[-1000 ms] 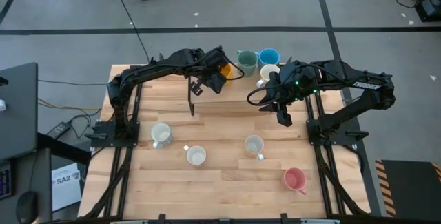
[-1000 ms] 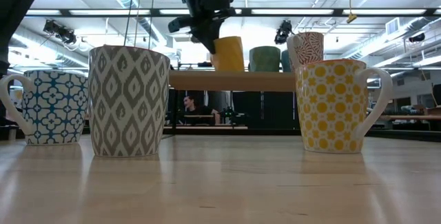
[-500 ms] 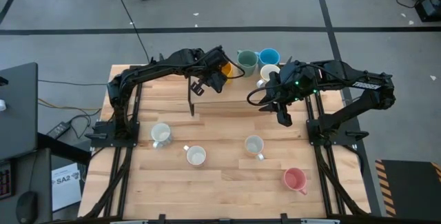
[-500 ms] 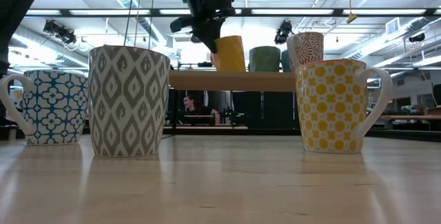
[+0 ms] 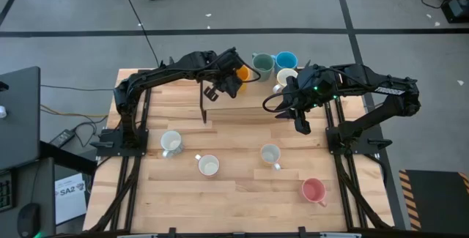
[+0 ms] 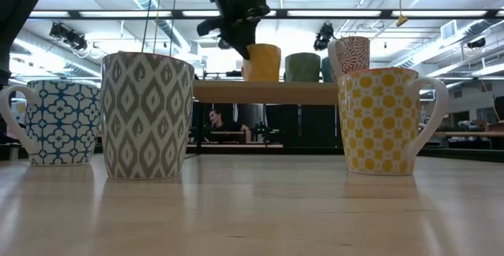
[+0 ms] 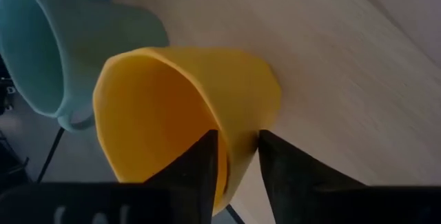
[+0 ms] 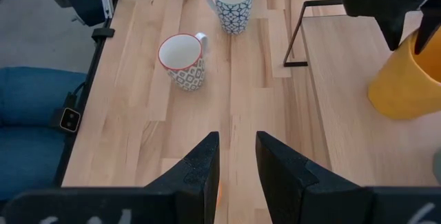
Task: Place coffee mugs
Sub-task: Put the yellow mug on the shelf
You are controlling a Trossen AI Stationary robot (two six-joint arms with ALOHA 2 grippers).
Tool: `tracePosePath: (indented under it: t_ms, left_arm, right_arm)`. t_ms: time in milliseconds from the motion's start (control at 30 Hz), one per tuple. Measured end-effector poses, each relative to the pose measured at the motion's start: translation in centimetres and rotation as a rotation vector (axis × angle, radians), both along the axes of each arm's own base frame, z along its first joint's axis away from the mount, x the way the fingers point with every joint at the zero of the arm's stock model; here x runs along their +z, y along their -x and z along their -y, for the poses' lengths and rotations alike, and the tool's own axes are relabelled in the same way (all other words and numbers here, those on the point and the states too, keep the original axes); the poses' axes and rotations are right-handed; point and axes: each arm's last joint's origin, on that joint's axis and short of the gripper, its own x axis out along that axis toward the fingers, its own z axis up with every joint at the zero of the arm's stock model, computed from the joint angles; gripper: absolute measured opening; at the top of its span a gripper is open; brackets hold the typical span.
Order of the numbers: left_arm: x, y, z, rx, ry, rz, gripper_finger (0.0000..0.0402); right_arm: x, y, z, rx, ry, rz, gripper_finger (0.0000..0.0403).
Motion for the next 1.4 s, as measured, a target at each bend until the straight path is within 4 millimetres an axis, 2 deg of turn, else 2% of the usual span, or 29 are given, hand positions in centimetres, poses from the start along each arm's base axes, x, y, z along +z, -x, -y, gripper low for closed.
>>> tracePosePath:
  t_ms: [533, 833, 1267, 1400]
  left_arm:
    - [0.3, -0.3, -0.1, 0.031, -0.062, 0.024, 0.0117]
    - [0.4, -0.5, -0.1, 0.143, -0.009, 0.098, 0.0117]
    - [0.4, -1.2, 1.8, 0.102, -0.005, 0.11, 0.0117]
    - [0.7, -1.6, 2.2, 0.113, -0.055, 0.14, 0.0117]
  right_arm:
    - [0.0, 0.0, 0.0, 0.0, 0.0, 0.0, 0.0101]
    - [0.0, 0.0, 0.0, 0.0, 0.0, 0.0, 0.0101]
    - [0.0, 0.0, 0.0, 0.0, 0.0, 0.0, 0.0101]
    - [0.0, 0.0, 0.0, 0.0, 0.0, 0.0, 0.0101]
